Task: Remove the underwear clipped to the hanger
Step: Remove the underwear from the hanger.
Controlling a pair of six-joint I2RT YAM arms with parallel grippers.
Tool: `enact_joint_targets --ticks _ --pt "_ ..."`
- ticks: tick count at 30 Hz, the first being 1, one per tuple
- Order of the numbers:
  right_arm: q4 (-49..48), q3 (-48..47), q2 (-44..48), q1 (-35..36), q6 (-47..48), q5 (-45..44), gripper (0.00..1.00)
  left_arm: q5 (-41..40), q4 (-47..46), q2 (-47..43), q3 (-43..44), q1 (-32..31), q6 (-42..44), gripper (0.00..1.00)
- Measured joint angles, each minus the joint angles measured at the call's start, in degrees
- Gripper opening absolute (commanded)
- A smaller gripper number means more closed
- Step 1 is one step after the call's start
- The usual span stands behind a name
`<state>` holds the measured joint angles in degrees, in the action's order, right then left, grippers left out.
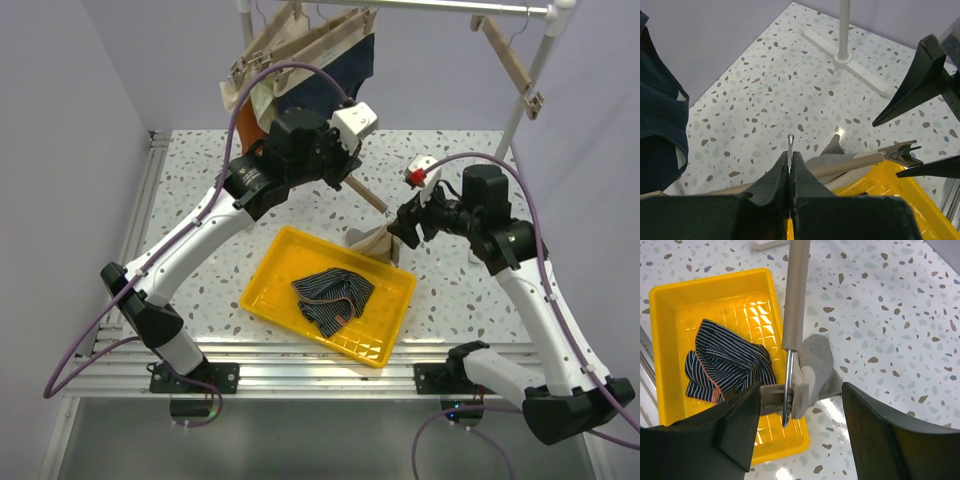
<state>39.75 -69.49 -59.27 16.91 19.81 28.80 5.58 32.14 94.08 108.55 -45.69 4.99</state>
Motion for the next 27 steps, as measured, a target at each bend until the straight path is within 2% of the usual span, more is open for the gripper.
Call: enact_joint_targets --ticks 5,8,11,12,14,15,17,18,20,21,22,23,27 --pt "-1.55 0.00 -2.34 0.59 -1.46 -0.96 0.66 -0.02 -0.42 0.00 0.00 0.04 -1.46 0.00" --pt "-1.92 0.00 -2.60 1.11 -1.95 -1.70 0.58 -0.02 -0.74 0.00 0.00 0.07 -1.95 0.00" --pt "-2.93 0.00 -2.60 1.53 -2.12 -2.84 0.38 -0.04 -1.18 0.00 0.00 0.07 -2.45 0.00" --pt "-3.19 0.00 -2.60 1.53 -2.23 -3.43 0.21 -0.07 -1.18 0.04 0.00 0.07 -2.47 0.00" --pt "-3.93 0.00 -2.60 1.55 -2.21 -4.11 0.04 -0.17 -1.18 0.15 0.00 0.09 -2.47 0.00" --pt "-4.26 -0.02 -2.60 1.55 -2.10 -4.28 0.00 -0.31 -1.31 0.31 0.00 0.09 -2.47 0.00" --pt "-4.28 -0.02 -2.67 1.77 -1.86 -4.85 0.00 -0.37 -1.49 0.46 0.00 0.15 -2.47 0.00" --pt "-4.33 -0.02 -2.73 1.84 -1.77 -5.18 0.07 -0.50 -1.49 0.55 0.00 0.20 -2.49 0.00" --pt "-4.42 -0.02 -2.89 1.84 -1.62 -5.46 0.33 -0.74 -1.49 0.66 0.00 0.28 -2.54 0.00" --pt "-4.50 -0.02 -2.99 1.84 -1.42 -5.64 0.74 -0.90 -1.49 0.68 0.00 0.31 -2.58 0.00" --pt "-4.52 -0.02 -3.04 1.81 -1.53 -5.92 0.88 -0.98 -1.49 0.68 0.00 0.33 -2.67 0.00" --pt "-4.66 -0.02 -3.04 1.81 -1.14 -6.32 0.97 -1.07 -1.44 0.68 0.00 0.33 -2.86 0.00" --pt "-5.03 -0.04 -2.84 1.46 1.97 -6.14 0.98 -1.20 -1.29 0.68 0.00 0.57 -3.13 0.00"
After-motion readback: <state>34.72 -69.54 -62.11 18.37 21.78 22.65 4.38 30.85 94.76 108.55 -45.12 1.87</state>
